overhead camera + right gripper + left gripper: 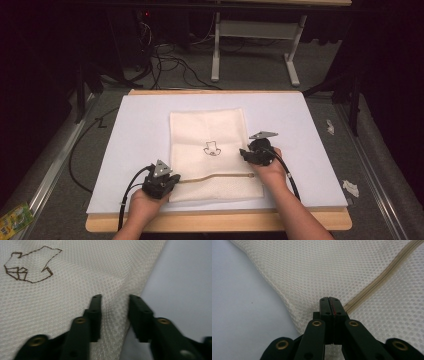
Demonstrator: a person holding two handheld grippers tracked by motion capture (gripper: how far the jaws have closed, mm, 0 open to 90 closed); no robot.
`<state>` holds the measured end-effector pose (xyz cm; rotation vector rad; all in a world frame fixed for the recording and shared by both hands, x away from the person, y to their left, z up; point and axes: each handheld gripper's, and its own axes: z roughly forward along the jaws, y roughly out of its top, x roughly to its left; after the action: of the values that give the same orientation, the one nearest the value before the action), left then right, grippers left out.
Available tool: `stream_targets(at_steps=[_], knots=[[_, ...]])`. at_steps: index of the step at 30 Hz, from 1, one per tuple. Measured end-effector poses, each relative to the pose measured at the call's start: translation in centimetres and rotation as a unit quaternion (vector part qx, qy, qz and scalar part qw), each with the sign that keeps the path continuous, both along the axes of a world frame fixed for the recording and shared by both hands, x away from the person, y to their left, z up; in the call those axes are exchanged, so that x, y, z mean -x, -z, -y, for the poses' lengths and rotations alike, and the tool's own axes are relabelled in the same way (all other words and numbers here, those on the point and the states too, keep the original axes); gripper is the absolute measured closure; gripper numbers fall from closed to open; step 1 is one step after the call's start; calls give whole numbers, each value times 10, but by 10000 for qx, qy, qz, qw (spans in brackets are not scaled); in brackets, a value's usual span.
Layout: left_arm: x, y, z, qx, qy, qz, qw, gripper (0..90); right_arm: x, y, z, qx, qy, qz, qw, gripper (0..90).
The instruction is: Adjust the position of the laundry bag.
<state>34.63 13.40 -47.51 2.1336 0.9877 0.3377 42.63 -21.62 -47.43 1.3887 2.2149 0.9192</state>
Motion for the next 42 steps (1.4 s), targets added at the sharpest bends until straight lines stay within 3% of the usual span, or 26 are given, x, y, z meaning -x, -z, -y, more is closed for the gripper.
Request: stream_targets(at_steps=[1, 2, 6, 9, 11, 15, 20, 26, 28, 31, 33, 34, 35, 38, 39, 42], knots=[[0, 0, 0, 9, -2, 8, 10000, 900, 3, 0, 0, 78, -17, 112, 9999, 851], [0, 0, 0, 14, 14, -3, 10000, 900, 5, -1, 1, 52, -60, 88, 9999, 868], [2, 0, 5, 134, 97, -61, 9998, 900, 19, -6, 15, 75, -113, 200, 9997, 876], [7, -2, 24, 56, 419, 35, 9991, 900, 26, -7, 29, 62, -50, 228, 9997, 875], [10, -3, 36, 89, 571, 80, 9983, 900, 33, -7, 53, 86, 165, 213, 9996, 873], [14, -1, 51, -45, 775, 130, 9969, 900, 36, -4, 74, -77, 310, 195, 9993, 872], [10, 0, 48, -28, 657, 192, 9977, 900, 39, -1, 71, -2, 285, 274, 9992, 828], [7, 1, 45, 96, 588, 198, 9980, 896, 50, -12, 81, -427, 232, 561, 9972, 709], [8, -1, 42, 124, 513, 260, 9983, 851, 58, -18, 88, -549, 283, 623, 9961, 664], [8, -7, 30, 311, 369, 370, 9982, 774, 76, -26, 98, -696, 271, 749, 9944, 744], [8, -12, 14, 488, 142, 513, 9974, 653, 98, -28, 104, -558, 139, 756, 9955, 900], [8, -12, 14, 488, 142, 513, 9974, 617, 98, -28, 104, -558, 139, 756, 9955, 900], [8, -12, 10, 518, 107, 569, 9970, 584, 110, -28, 107, -530, 22, 689, 9962, 900], [8, -11, 3, 337, 100, 698, 9969, 544, 121, -26, 107, -517, -35, 563, 9971, 900], [8, -10, 2, 313, 77, 695, 9971, 513, 131, -23, 103, -399, -187, 511, 9977, 900], [7, -11, 1, 456, 18, 702, 9965, 496, 138, -21, 101, -345, -228, 448, 9981, 900]])
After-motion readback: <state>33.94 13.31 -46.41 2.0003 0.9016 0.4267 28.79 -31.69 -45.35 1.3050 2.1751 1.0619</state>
